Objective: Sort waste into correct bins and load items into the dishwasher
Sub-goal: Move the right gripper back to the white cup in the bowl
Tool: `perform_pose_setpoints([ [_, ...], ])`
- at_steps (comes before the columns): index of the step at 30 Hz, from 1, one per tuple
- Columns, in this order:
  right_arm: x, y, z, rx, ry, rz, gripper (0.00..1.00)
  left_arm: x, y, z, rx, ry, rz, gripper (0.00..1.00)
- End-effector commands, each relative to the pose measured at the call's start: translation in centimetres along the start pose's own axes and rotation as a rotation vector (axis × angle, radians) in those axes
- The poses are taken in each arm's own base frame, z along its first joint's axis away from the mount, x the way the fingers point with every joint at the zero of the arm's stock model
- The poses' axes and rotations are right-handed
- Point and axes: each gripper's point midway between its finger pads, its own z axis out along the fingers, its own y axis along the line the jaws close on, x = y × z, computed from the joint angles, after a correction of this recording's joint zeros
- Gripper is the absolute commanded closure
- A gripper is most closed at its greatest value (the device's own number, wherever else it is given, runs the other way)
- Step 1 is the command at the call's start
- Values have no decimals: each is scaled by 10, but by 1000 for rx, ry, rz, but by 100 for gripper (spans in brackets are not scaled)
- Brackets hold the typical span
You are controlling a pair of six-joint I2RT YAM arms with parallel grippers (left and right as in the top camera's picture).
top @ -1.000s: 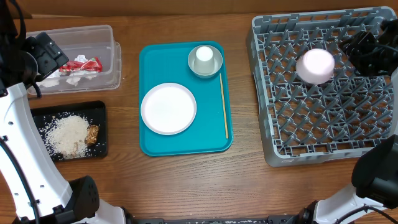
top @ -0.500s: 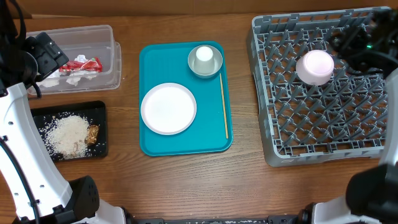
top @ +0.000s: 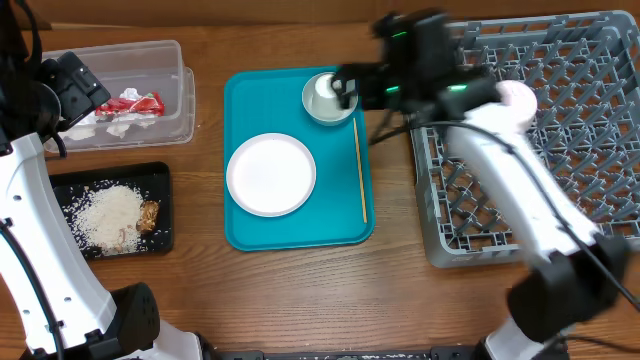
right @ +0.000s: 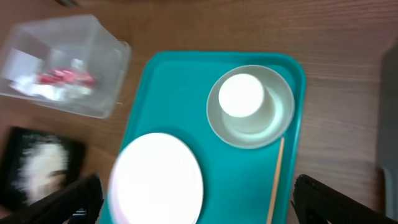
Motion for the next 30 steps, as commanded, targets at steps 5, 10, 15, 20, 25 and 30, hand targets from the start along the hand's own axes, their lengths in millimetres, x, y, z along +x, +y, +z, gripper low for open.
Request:
perform_pose_setpoints([
  [5,-3,-22,63,222,-82,-3,0,0,1,3,-13,5,-8,0],
  [10,12,-22,91,179,-29,9,0,0,1,3,-13,5,-8,0],
  [15,16,-19,102,161,-24,6,0,0,1,3,-13,5,-8,0],
  [20,9,-27,116,187,-71,4,0,0,1,3,-13,5,-8,0],
  [25,14,-37,138,207,-78,4,0,0,1,3,-13,5,-8,0],
  [30,20,-43,161,205,-84,3,0,0,1,3,-13,5,-8,0],
])
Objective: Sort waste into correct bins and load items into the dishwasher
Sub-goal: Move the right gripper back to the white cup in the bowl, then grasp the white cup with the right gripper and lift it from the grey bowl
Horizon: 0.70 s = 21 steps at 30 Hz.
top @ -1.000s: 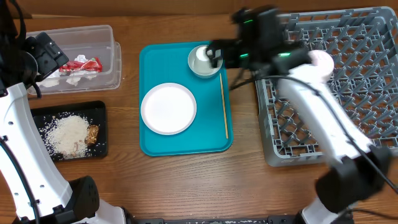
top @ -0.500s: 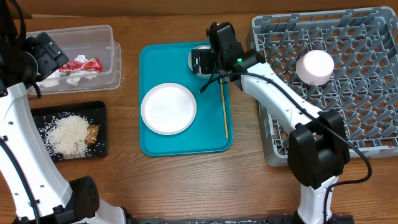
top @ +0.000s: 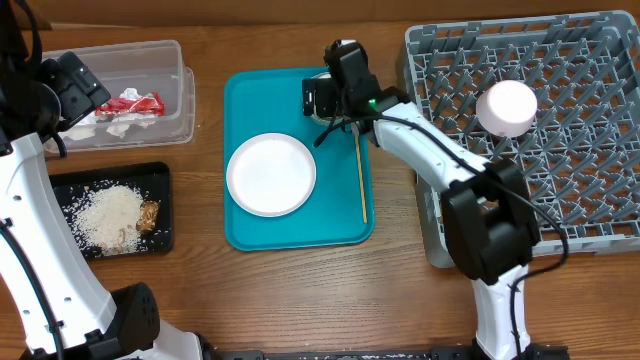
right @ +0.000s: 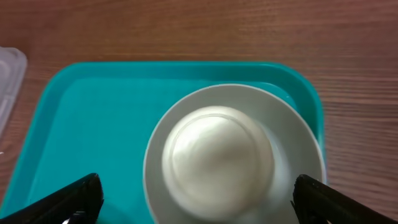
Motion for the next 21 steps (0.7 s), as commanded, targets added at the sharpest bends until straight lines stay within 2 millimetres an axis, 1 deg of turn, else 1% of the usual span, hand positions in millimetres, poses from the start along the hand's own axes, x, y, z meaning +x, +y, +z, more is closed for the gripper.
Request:
perform_pose_setpoints([
  [1,0,-3,13,13,-16,9,0,0,1,3,-13,5,-8,0],
  [5,5,-4,22,14,-14,8,0,0,1,3,-13,5,-8,0],
  [7,5,-4,23,15,-13,8,0,0,1,3,-13,5,-8,0],
  [9,4,-6,23,23,-17,7,5,0,1,3,-13,5,-8,0],
  [11,4,-9,23,39,-21,7,7,0,1,3,-13,5,-8,0],
  [15,4,-16,22,83,-25,-6,8,0,1,3,-13,5,-8,0],
  [17,4,-18,22,91,-27,-10,10,0,1,3,-13,5,-8,0],
  [21,1,-16,22,86,-38,-11,9,0,1,3,-13,5,-8,0],
])
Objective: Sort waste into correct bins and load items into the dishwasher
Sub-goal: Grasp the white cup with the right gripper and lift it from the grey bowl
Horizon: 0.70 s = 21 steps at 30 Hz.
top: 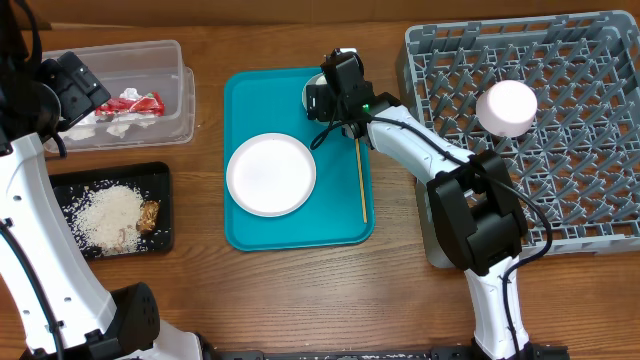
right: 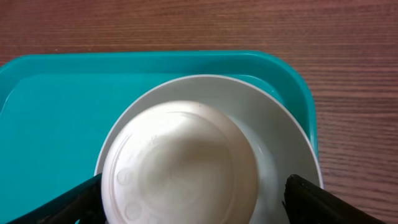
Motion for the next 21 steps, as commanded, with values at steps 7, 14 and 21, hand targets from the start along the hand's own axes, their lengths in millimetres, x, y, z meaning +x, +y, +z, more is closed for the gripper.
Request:
perform_pose_setpoints([
  [7,-20,4,-3,-4,-72,3,9,0,1,3,-13,5,-8,0],
  [14,-19,4,-2,-4,-69,2,8,0,1,3,-13,5,-8,0],
  [21,-17,5,-2,-12,-60,1,18,0,1,3,-13,5,-8,0],
])
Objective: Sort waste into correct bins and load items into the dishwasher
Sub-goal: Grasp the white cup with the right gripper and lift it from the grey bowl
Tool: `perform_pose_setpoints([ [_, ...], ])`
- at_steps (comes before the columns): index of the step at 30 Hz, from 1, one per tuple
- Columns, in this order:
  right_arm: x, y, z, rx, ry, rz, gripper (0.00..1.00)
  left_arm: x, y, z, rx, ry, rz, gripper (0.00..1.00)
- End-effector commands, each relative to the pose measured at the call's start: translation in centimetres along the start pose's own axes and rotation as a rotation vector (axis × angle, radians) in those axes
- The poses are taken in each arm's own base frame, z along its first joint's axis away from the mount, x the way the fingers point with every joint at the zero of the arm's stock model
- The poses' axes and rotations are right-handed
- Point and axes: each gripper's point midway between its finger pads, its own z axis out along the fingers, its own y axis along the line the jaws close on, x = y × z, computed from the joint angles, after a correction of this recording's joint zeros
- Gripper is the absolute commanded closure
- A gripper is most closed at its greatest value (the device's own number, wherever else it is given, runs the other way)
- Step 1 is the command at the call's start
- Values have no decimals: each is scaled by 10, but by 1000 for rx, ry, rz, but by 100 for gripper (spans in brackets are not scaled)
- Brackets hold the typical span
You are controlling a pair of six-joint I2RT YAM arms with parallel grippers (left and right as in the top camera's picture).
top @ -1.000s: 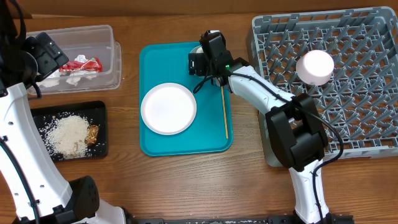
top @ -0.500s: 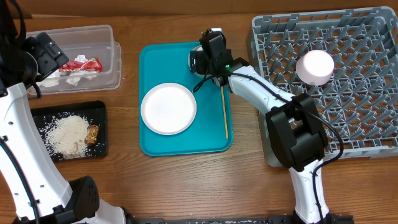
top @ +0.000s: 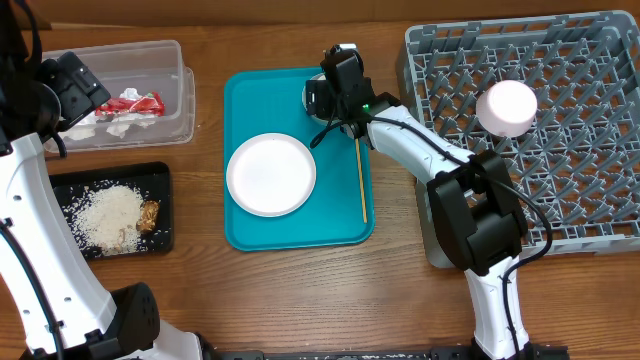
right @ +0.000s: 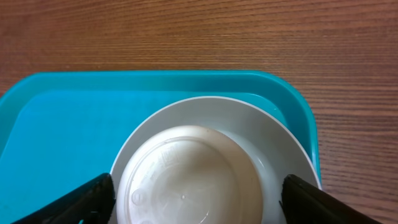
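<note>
An upturned white cup [right: 189, 180] sits inside a pale bowl [right: 283, 155] at the far right corner of the teal tray [right: 62, 124]. My right gripper [right: 198, 190] is low over it and open, one finger on each side of the cup, with a thin gap showing at the right finger. In the overhead view the right gripper [top: 333, 95] hides most of the bowl. A white plate [top: 270, 175] and a chopstick [top: 361, 180] lie on the tray. The left gripper [top: 78, 88] hangs over the clear bin, its jaws unclear.
The grey dishwasher rack [top: 560, 170] at the right holds one white cup [top: 506, 107]. A clear bin [top: 140, 60] with wrappers stands at the far left. A black tray [top: 160, 215] with rice lies in front of it.
The right gripper has shifted slightly; the cup sits a little lower in the wrist view and the fingers stand a touch closer to its sides. The left arm is unchanged.
The right gripper was first high between rack and tray, with the whole tray in its view. Then it was above the bowl and cup. Later it was close down with its fingers either side of the cup, where it still is.
</note>
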Motion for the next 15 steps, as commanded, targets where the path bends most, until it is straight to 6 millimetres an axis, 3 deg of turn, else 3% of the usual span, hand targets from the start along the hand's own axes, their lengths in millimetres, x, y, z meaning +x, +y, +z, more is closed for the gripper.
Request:
perform_pose_setpoints([
  [1,-7,2,-2,0,-15,-2,20,0,1,3,-13,5,-8,0],
  [4,-6,2,-2,-2,-11,-3,23,0,1,3,-13,5,-8,0],
  [7,-6,2,-3,-1,-6,-4,35,0,1,3,-13,5,-8,0],
  [10,-10,3,-9,4,4,-5,40,0,1,3,-13,5,-8,0],
  [15,-37,8,-30,1,-14,-23,44,0,1,3,-13,5,-8,0],
])
